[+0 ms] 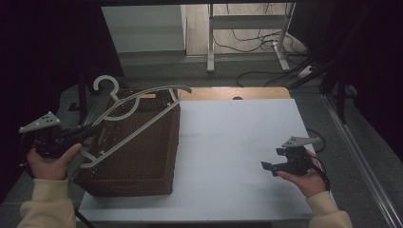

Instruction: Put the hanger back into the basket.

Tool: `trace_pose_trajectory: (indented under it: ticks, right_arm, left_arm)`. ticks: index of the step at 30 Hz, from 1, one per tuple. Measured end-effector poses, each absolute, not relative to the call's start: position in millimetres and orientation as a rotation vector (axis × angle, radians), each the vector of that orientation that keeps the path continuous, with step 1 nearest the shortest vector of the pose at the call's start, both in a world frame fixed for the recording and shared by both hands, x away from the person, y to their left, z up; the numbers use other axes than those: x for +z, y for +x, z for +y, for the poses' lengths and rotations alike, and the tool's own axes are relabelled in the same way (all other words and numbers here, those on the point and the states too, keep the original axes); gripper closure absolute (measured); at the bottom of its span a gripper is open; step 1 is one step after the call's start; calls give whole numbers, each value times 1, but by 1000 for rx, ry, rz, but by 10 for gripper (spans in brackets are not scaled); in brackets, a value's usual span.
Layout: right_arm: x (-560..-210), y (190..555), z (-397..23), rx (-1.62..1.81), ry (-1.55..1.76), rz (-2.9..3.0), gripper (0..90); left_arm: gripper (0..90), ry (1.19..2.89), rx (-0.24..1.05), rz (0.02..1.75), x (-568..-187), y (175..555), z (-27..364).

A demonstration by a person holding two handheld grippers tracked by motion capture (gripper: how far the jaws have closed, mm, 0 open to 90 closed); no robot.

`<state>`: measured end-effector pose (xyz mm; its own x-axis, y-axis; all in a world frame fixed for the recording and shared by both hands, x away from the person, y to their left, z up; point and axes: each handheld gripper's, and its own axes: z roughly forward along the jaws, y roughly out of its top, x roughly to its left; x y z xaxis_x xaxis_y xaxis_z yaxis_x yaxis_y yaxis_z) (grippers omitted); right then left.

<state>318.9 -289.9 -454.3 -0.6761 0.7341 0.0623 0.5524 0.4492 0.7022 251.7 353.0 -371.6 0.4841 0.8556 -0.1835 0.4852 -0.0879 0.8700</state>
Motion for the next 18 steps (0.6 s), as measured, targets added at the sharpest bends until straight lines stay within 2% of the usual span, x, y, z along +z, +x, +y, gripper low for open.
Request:
trace_pose_trajectory:
  ticks: [18]
  right_arm:
    - [-456,319,-289,1036,1115,2462,172]
  left_arm:
    - [816,1703,466,1232,-387,255,372]
